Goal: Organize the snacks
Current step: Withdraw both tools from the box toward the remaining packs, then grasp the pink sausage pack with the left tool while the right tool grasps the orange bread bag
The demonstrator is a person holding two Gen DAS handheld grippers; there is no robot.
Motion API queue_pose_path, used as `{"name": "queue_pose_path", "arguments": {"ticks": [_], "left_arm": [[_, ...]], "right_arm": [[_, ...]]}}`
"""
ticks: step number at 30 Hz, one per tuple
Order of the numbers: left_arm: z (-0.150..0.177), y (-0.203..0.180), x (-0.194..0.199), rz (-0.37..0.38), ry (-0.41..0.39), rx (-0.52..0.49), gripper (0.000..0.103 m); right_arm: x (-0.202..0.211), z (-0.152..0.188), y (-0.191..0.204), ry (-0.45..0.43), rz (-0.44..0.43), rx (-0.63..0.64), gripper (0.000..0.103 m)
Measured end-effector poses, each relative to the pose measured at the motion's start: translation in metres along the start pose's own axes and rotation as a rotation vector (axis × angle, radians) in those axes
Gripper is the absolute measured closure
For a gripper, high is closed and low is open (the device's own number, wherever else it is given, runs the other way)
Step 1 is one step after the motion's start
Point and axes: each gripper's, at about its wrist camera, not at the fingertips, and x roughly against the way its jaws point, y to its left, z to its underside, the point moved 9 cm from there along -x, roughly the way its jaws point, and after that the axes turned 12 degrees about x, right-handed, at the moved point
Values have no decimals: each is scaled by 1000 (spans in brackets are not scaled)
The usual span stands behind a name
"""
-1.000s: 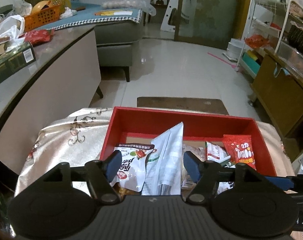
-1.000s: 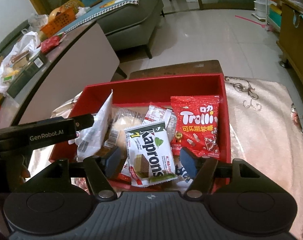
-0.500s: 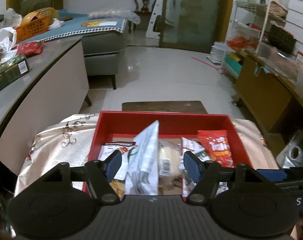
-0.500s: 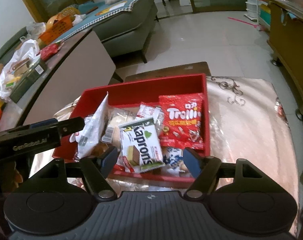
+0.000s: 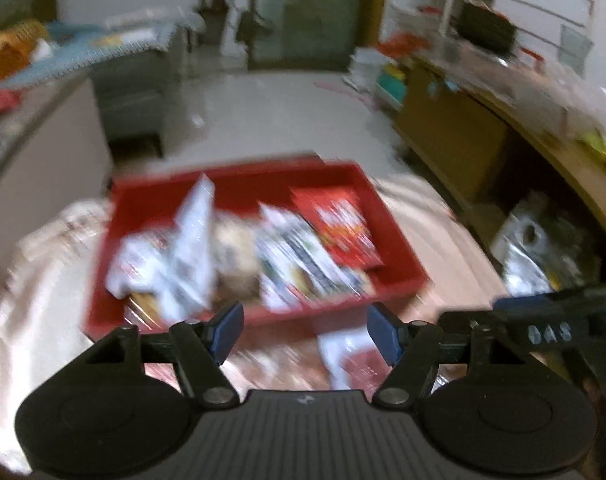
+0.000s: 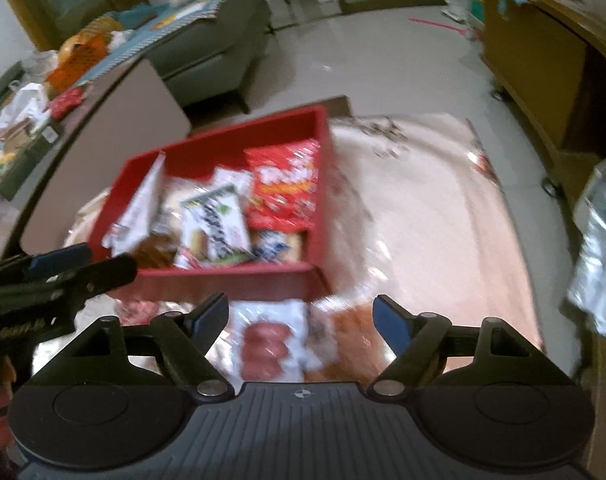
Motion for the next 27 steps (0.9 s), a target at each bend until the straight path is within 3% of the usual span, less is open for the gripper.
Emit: {"name": "queue_pose_path", "arguments": {"ticks": [2,6,9,13,16,19,23,27], "left_arm": [[15,-9,-11,14,56,14,42],[38,-23,-35,-28,116,-1,42],[41,-23,-52,-58,142,63,42],[49,-20,-70,-122,142,130,42],[57,-30,-83,-106,171,189,42],[60,-40,-90,-151,143,158,40],[57,-36,-92,-165,149,201,39],[61,-32,-89,-197,151,128,40]], "right_arm": [[1,6,-7,7,6,-15,18],[0,10,-15,18,9,-22,17],[4,11,-22,10,9,-25,17],[16,7,-37,-27,-1,-60,15],[22,7,-46,-43,-13,-81,15],[24,9,-52,-44,-20,-85,15],[23,11,-54,-36,-29,-90,14],[23,13,-52,-28,-32,-83,14]]}}
